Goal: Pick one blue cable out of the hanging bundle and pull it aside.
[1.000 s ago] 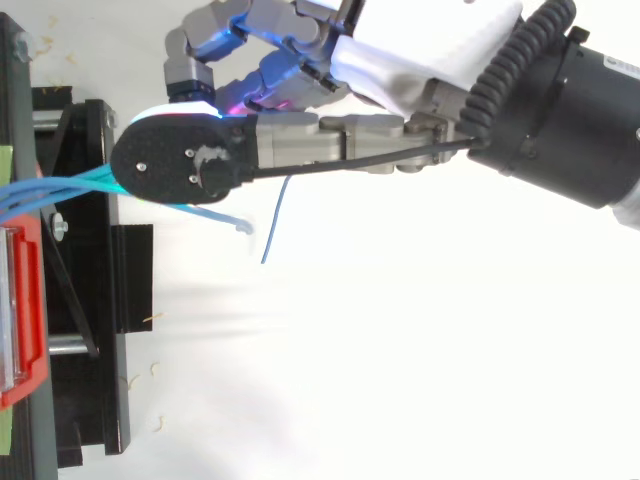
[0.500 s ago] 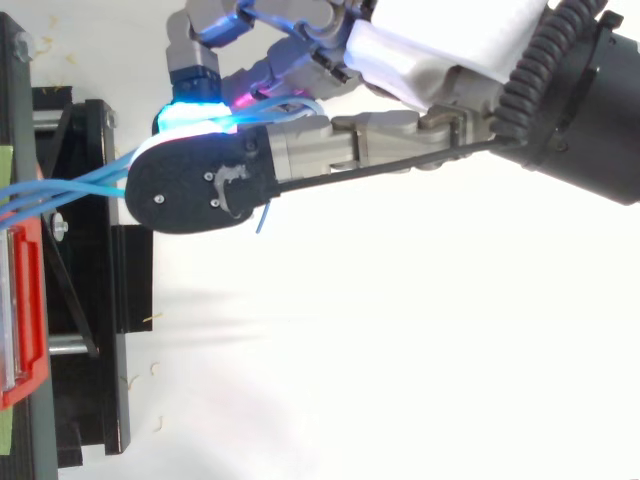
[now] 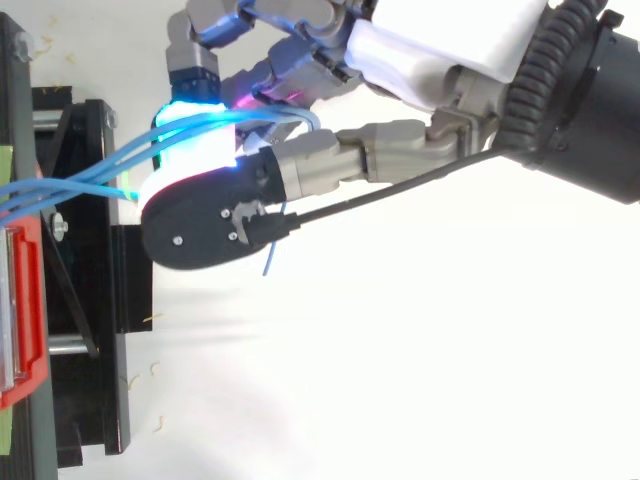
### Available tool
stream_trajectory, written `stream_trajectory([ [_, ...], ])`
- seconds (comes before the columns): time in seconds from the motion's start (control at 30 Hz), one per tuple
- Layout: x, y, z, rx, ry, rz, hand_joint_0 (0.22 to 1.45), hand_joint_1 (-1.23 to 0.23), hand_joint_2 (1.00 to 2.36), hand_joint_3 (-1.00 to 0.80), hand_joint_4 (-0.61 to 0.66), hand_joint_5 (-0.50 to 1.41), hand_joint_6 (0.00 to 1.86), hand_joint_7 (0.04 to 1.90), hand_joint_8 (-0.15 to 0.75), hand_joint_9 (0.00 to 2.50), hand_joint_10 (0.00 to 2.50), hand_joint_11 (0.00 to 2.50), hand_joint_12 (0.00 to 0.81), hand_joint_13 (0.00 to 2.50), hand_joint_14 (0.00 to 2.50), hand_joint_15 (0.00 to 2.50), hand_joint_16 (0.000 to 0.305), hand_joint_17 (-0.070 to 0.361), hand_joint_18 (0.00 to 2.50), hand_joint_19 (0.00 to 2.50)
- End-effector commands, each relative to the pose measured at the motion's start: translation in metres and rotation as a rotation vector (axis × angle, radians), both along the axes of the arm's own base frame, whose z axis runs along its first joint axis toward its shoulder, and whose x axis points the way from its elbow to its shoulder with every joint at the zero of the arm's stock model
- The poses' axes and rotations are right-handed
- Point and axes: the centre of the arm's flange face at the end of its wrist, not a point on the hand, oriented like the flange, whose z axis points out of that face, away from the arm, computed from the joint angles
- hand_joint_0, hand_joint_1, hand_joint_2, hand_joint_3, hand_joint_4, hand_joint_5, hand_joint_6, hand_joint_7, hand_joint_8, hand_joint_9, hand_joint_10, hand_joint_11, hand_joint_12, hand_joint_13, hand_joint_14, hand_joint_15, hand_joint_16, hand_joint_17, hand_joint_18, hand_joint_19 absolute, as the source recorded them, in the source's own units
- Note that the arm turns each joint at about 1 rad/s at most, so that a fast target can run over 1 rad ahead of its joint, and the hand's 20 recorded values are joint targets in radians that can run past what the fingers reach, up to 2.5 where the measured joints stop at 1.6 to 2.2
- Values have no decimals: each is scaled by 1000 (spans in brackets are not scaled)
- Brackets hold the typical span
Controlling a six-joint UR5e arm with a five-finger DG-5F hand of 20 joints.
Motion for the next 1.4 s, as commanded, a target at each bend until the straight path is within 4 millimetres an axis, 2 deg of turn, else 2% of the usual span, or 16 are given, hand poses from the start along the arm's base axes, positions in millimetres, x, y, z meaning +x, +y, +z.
stream_trajectory([
  [0.0, 0, 0, 0, 1, -1, -2, 393, -646, 1000, -500, 186, -153, 858, 1229, 358, 919, 16, 575, 482, 787, 19, 525, 71, 159, 721, 559],
  [0.13, 0, 0, 0, 0, 1, -2, 398, -541, 1000, -500, 181, -156, 846, 1215, 362, 923, 16, 569, 490, 793, 18, 519, 72, 161, 728, 567],
  [0.27, 0, 0, 0, 0, 1, -2, 525, -446, 1000, -500, 145, -158, 835, 1303, 318, 897, 16, 574, 435, 746, 21, 532, 60, 135, 632, 625],
  [0.3, 0, -1, -1, -1, 2, -3, 573, -445, 1009, -358, 142, -158, 834, 1338, 309, 898, 19, 577, 422, 739, 22, 538, 57, 129, 610, 637],
  [0.4, 0, -1, 0, -2, 1, -4, 575, -442, 1007, -108, 173, -163, 851, 1263, 357, 937, 14, 554, 480, 792, 19, 518, 70, 158, 708, 591],
  [0.43, 0, -1, 0, -2, 0, -4, 574, -443, 1003, -84, 182, -166, 854, 1255, 361, 941, 13, 551, 486, 799, 17, 520, 72, 161, 721, 594],
  [0.5, 0, -1, 1, -3, -1, -4, 544, -438, 1122, -79, 200, -170, 857, 1236, 376, 937, 16, 549, 504, 808, 17, 517, 75, 169, 747, 576],
  [0.53, 0, -1, 1, -3, -1, -4, 517, -452, 1221, -96, 229, -175, 859, 1238, 385, 928, 13, 547, 514, 813, 18, 512, 77, 174, 762, 569],
  [0.63, 0, -1, 1, -5, -1, -4, 547, -586, 1009, -161, 244, -185, 864, 1258, 364, 895, 17, 567, 486, 785, 19, 519, 71, 161, 713, 589],
  [0.67, 0, -1, 1, -5, -1, -4, 540, -599, 1013, -242, 220, -189, 859, 1301, 333, 867, 16, 591, 449, 754, 21, 531, 63, 142, 645, 624],
  [0.77, 0, -1, 0, -5, 1, -5, 534, -620, 1011, -337, 218, -188, 861, 1305, 323, 867, 18, 599, 441, 756, 20, 535, 61, 137, 641, 620],
  [0.8, 0, -1, 0, -5, 2, -4, 539, -630, 1010, -331, 218, -186, 860, 1317, 321, 867, 17, 602, 438, 756, 21, 532, 61, 137, 641, 622],
  [0.87, 0, -1, -1, -3, 1, -6, 581, -690, 1016, -137, 234, -181, 861, 1380, 333, 876, 16, 599, 446, 766, 21, 527, 63, 142, 665, 591],
  [0.93, 0, -1, 0, -2, 0, -4, 588, -715, 1017, -45, 228, -181, 865, 1403, 334, 868, 15, 596, 454, 771, 20, 520, 65, 147, 682, 572],
  [1.13, 0, 0, -1, -1, 2, -2, 665, -800, 1026, 33, 103, -208, 903, 1449, 293, 807, 17, 616, 409, 722, 22, 524, 58, 129, 618, 571],
  [1.37, -1, -4, 0, 4, -1, -7, 806, -861, 1022, -232, 22, -214, 915, 1346, 257, 774, 16, 592, 382, 694, 20, 515, 54, 122, 563, 563],
])
